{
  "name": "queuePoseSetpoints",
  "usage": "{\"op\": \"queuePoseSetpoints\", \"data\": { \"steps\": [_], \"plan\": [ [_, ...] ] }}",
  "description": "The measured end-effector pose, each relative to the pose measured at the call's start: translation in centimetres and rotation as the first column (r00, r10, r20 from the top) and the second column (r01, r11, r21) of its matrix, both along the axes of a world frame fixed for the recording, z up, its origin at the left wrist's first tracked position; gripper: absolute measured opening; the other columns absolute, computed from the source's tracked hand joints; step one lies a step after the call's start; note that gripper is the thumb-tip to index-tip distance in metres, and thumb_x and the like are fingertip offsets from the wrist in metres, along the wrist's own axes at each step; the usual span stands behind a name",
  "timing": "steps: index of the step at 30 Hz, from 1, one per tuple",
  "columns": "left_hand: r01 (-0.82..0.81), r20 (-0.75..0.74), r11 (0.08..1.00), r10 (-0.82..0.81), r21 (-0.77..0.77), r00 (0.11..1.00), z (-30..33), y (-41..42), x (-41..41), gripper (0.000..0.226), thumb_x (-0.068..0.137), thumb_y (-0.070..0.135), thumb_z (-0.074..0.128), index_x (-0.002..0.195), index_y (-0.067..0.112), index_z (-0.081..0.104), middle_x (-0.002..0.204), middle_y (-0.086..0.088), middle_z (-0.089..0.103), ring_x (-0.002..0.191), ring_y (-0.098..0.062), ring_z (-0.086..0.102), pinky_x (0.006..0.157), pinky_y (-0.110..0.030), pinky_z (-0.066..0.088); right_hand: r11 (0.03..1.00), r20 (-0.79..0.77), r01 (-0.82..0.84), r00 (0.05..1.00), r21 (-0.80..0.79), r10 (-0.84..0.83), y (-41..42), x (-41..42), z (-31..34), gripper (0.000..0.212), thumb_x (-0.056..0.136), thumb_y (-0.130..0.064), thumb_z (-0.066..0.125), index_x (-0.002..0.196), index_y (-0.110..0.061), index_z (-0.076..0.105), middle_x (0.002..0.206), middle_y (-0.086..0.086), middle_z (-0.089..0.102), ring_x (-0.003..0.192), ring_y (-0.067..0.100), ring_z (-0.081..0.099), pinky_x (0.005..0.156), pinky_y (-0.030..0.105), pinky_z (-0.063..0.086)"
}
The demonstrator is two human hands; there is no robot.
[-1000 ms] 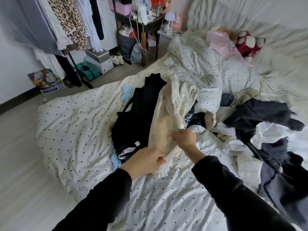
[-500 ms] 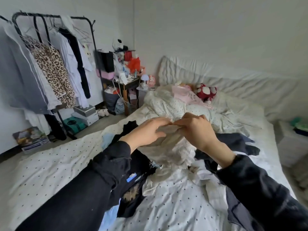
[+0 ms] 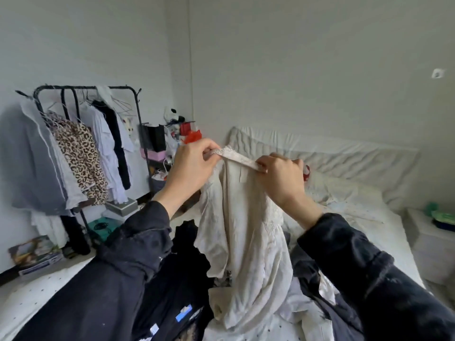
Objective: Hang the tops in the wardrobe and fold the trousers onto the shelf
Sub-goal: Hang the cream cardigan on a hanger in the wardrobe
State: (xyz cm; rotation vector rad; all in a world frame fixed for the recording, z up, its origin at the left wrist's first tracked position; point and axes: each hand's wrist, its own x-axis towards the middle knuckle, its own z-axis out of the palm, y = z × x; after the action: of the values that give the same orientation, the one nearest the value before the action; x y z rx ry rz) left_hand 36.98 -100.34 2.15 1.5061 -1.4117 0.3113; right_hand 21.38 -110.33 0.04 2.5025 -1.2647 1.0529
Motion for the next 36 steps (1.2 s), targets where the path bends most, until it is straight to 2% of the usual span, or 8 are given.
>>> {"op": "queuePoseSetpoints", "data": {
  "steps": [3, 8, 13, 19, 23, 28, 33, 36],
  "plan": [
    [-0.138, -0.026, 0.99, 0.137, -0.03, 0.99, 1.1, 2.8, 2.0, 0.013, 0.087, 0.007, 0.062, 0.099, 0.006, 0.067, 0.089, 0.003, 0.063, 0.078, -0.007, 0.056, 0.066, -0.001, 0.04, 0.992, 0.087, -0.115, 0.99, 0.052, 0.11, 0.7, 2.9, 1.4, 0.024, 0.089, -0.02, 0.052, 0.109, -0.023, 0.065, 0.109, 0.001, 0.057, 0.092, 0.027, 0.061, 0.088, 0.036, 0.028],
    [-0.354, -0.032, 0.926, 0.353, -0.131, 0.935, 5.4, 9.7, 5.5, 0.013, 0.09, 0.008, 0.058, 0.101, 0.01, 0.063, 0.092, 0.003, 0.06, 0.076, -0.007, 0.054, 0.065, -0.008, 0.041, 0.951, 0.156, -0.306, 0.939, -0.034, 0.307, 4.5, 9.4, 6.6, 0.022, 0.087, -0.015, 0.053, 0.108, -0.019, 0.055, 0.108, 0.003, 0.058, 0.092, 0.03, 0.059, 0.082, 0.035, 0.027],
    [-0.594, -0.063, 0.774, 0.596, -0.218, 0.8, 8.0, 20.2, 8.2, 0.01, 0.089, 0.01, 0.057, 0.092, 0.014, 0.066, 0.084, 0.005, 0.063, 0.072, -0.003, 0.053, 0.062, -0.003, 0.036, 0.844, 0.164, -0.528, 0.827, -0.1, 0.537, 11.9, 15.1, 10.0, 0.015, 0.086, -0.018, 0.053, 0.099, -0.019, 0.061, 0.101, 0.003, 0.064, 0.092, 0.03, 0.06, 0.085, 0.037, 0.034],
    [-0.818, -0.068, 0.559, 0.818, -0.138, 0.571, 5.2, 36.5, 8.3, 0.012, 0.087, 0.012, 0.064, 0.093, 0.007, 0.073, 0.087, -0.005, 0.062, 0.076, -0.009, 0.052, 0.075, -0.008, 0.036, 0.546, 0.222, -0.837, 0.525, -0.04, 0.822, 26.3, 20.7, 9.4, 0.02, 0.09, -0.032, 0.057, 0.092, -0.019, 0.072, 0.089, 0.007, 0.072, 0.087, 0.033, 0.063, 0.081, 0.042, 0.046],
    [-0.859, -0.033, 0.511, 0.86, 0.031, 0.51, 1.2, 44.6, 6.4, 0.014, 0.088, 0.012, 0.063, 0.087, 0.005, 0.074, 0.078, -0.003, 0.056, 0.071, -0.006, 0.05, 0.067, -0.008, 0.035, 0.339, 0.294, -0.937, 0.349, 0.088, 0.889, 34.4, 21.4, 7.6, 0.013, 0.086, -0.024, 0.061, 0.089, -0.019, 0.073, 0.09, 0.005, 0.072, 0.089, 0.028, 0.064, 0.075, 0.033, 0.047],
    [-0.884, -0.137, 0.396, 0.918, 0.248, 0.373, -3.8, 52.7, 3.1, 0.022, 0.091, 0.014, 0.058, 0.082, 0.0, 0.072, 0.08, -0.017, 0.065, 0.079, -0.029, 0.059, 0.072, -0.026, 0.042, 0.059, 0.299, -0.959, 0.145, 0.277, 0.943, 43.5, 20.3, 4.5, 0.009, 0.086, -0.018, 0.063, 0.083, -0.022, 0.07, 0.078, -0.01, 0.062, 0.081, 0.012, 0.059, 0.064, 0.017, 0.04],
    [-0.866, -0.197, 0.364, 0.929, 0.344, 0.313, -7.6, 59.6, -2.4, 0.015, 0.09, 0.012, 0.061, 0.096, 0.011, 0.074, 0.09, 0.002, 0.071, 0.076, 0.001, 0.059, 0.071, -0.01, 0.043, -0.121, 0.303, -0.922, -0.003, 0.369, 0.953, 52.1, 17.6, -0.2, 0.014, 0.085, -0.019, 0.064, 0.073, -0.026, 0.066, 0.067, -0.02, 0.06, 0.068, 0.0, 0.055, 0.063, 0.014, 0.042],
    [-0.832, -0.161, 0.271, 0.962, 0.484, 0.22, -10.1, 63.7, -6.4, 0.016, 0.089, 0.013, 0.061, 0.074, 0.018, 0.064, 0.069, 0.012, 0.055, 0.06, 0.003, 0.045, 0.061, -0.013, 0.033, -0.239, 0.306, -0.886, -0.117, 0.397, 0.945, 58.1, 15.4, -2.0, 0.01, 0.082, -0.015, 0.066, 0.077, -0.022, 0.071, 0.065, -0.015, 0.064, 0.067, 0.005, 0.06, 0.069, 0.028, 0.049]
  ]
}}
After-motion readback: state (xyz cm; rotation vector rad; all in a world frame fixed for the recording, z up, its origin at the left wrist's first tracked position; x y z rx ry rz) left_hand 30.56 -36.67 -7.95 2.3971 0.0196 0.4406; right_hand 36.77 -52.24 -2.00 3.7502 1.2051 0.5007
